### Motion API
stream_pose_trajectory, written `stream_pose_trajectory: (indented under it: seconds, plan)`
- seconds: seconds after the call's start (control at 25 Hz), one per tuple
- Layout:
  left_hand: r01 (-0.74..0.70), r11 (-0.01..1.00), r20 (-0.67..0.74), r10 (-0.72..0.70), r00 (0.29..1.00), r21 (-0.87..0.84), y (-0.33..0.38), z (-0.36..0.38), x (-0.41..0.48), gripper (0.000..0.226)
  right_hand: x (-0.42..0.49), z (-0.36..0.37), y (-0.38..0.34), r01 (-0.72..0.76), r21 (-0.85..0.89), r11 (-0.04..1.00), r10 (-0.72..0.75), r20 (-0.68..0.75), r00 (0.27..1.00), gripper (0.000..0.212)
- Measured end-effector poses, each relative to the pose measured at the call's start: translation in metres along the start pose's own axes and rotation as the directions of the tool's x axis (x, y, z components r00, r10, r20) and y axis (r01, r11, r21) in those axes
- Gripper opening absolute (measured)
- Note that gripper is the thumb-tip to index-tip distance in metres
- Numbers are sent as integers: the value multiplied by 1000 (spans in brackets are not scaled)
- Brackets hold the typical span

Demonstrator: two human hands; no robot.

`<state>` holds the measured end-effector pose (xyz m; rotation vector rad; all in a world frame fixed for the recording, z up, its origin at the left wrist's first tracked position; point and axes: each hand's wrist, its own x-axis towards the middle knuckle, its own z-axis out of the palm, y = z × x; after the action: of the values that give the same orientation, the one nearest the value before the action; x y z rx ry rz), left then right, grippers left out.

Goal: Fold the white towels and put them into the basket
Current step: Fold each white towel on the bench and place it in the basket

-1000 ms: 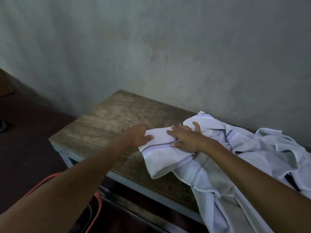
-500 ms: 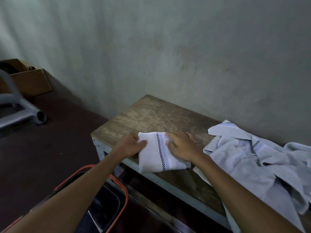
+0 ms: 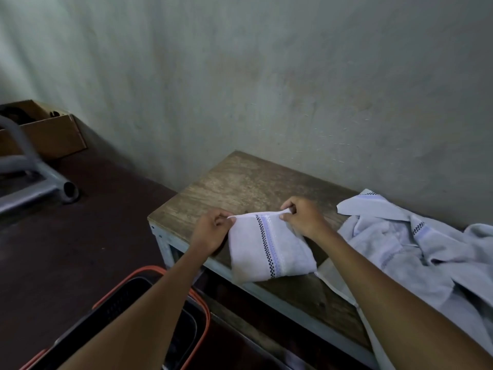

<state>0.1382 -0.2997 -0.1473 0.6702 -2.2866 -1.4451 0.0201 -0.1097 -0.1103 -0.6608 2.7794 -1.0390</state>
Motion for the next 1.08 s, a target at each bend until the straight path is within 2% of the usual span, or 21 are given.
stream_pose_trajectory:
  seconds: [0.12,0.2,0.32,0.4,0.48,0.56,0.6,0.64,0.72,0.76,0.84,0.92,1.04,1.08]
  plan:
    - [-3,1000,-9,3,1000,17,-2,4,0,12,3,-7,-2,92,95,991,-88,-40,995,12]
    - [2,999,-23,-1,1000,44,-3,7,2,12,3,-5,2,70,154,986,-71,-4,997,9]
    - [19,991,-57,-11,998,135,0,10,4,15,3,2,16,-22,122,992,16,54,998,4]
    - [58,986,-96,-44,994,153,6,13,2,17,5,3,16,-16,-8,1000,17,2,1000,9]
    - [101,974,-183,-63,981,204,16,16,-5,23,0,5,6,84,-262,961,-119,-121,986,15]
    - [-56,912,-232,163,959,407,21,21,-13,34,-14,11,-5,223,-350,910,-302,-188,935,22]
    - [-177,861,-161,284,945,477,22,23,-17,38,-21,15,-6,280,-381,881,-354,-140,925,27]
    - [-281,806,-26,344,939,521,20,26,-21,42,-27,20,-2,318,-411,854,-367,-44,929,34]
    - [-371,697,253,271,929,614,13,31,-29,56,-34,29,9,287,-413,864,-222,199,955,50]
    - [-375,645,319,208,925,666,7,33,-33,63,-35,28,13,229,-397,889,-118,284,952,55]
    - [-337,631,333,130,934,699,1,32,-31,63,-29,25,14,185,-420,888,-33,343,939,60]
    - [-300,636,330,75,941,711,6,31,-27,60,-26,17,7,224,-479,849,-30,379,925,62]
    - [-283,528,325,12,946,801,24,30,-21,60,-30,12,2,283,-508,813,-107,347,932,61]
    - [-281,525,322,12,947,804,28,31,-22,60,-35,14,4,296,-509,808,-143,318,937,60]
